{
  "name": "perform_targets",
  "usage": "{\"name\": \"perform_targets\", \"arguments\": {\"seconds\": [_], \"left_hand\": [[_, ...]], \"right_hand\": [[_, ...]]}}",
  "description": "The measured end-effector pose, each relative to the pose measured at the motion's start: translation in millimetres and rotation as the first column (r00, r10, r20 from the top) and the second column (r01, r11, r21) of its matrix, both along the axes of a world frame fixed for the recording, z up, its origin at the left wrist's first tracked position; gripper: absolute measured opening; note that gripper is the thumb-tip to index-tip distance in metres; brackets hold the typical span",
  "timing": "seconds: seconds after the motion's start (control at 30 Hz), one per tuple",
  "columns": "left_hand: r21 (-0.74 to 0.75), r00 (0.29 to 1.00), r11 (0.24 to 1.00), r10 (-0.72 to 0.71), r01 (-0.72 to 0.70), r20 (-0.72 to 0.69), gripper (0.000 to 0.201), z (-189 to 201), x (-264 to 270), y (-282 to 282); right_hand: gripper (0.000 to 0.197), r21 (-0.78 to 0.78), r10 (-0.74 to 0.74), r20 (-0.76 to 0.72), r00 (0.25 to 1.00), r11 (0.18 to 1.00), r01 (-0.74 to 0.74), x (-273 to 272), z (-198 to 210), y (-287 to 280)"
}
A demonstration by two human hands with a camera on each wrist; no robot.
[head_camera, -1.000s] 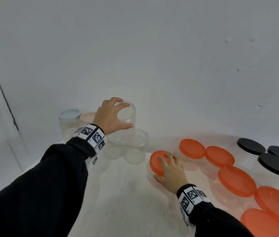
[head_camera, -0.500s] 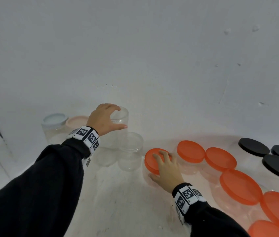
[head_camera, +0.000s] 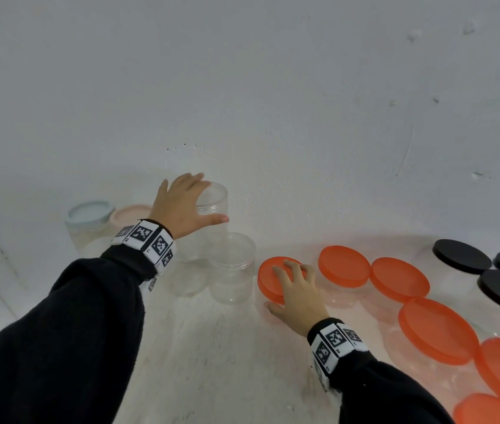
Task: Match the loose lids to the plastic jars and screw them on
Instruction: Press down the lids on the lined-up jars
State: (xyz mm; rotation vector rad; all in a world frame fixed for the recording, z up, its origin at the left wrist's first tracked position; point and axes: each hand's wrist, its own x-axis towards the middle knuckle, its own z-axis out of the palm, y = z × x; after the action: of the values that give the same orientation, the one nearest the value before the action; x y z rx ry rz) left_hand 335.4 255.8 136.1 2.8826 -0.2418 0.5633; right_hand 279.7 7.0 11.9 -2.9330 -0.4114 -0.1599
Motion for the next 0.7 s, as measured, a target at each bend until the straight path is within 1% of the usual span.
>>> {"name": "perform_targets", "arguments": {"seconds": [0.03,0.07,0.1,0.17,0.2,0.23,0.27,0.33,0.43,0.5,0.57,0.7], "left_hand": [[0.032,0.999,0.999,0.009,-0.01,0.039,0.099,1,-2,-2],[0.041,0.993,0.999,-0.002,-0.002,0.115,0.099,1,-7,-6],[0.03,0.976,0.999,-0.043,0.037,0.216,0.097,0,-13,-10],[0.009,0.895,0.98,-0.187,0.201,0.406,0.079,-10,-27,-23],[0.021,0.851,0.959,-0.262,0.284,0.455,0.069,-20,-35,-31],[0.046,0.819,0.933,-0.335,0.356,0.466,0.06,-33,-41,-39],[0.069,0.803,0.909,-0.397,0.411,0.445,0.055,-46,-47,-46],[0.082,0.814,0.883,-0.458,0.462,0.358,0.051,-75,-53,-54],[0.057,0.879,0.907,-0.419,0.418,0.228,0.059,-108,-50,-55],[0.092,0.911,0.927,-0.374,0.363,0.173,0.062,-119,-44,-56],[0.135,0.927,0.938,-0.338,0.318,0.162,0.061,-126,-40,-58],[0.086,0.928,0.952,-0.306,0.294,0.212,0.052,-133,-35,-58]], "right_hand": [[0.071,0.002,-0.001,-0.001,1.0,1.0,0.001,0,0,0],[0.071,-0.001,-0.001,-0.004,1.0,1.0,0.001,-1,1,0],[0.071,-0.009,0.0,-0.007,1.0,1.0,0.0,-1,1,0],[0.074,-0.027,0.006,-0.026,1.0,1.0,-0.007,-2,3,0],[0.075,-0.031,0.01,-0.042,0.999,0.999,-0.011,-2,3,-1],[0.077,-0.034,0.013,-0.054,0.998,0.999,-0.015,-2,4,-2],[0.078,-0.036,0.016,-0.058,0.998,0.999,-0.018,-2,4,-2],[0.078,-0.038,0.022,-0.046,0.999,0.999,-0.023,-2,3,-2],[0.078,-0.037,0.027,-0.032,0.999,0.999,-0.029,-2,1,-2],[0.078,-0.025,0.027,-0.033,0.999,0.999,-0.027,0,0,-2],[0.079,-0.013,0.025,-0.036,0.999,1.0,-0.026,4,1,-3],[0.078,-0.005,0.019,-0.036,0.999,1.0,-0.019,11,-1,-1]]}}
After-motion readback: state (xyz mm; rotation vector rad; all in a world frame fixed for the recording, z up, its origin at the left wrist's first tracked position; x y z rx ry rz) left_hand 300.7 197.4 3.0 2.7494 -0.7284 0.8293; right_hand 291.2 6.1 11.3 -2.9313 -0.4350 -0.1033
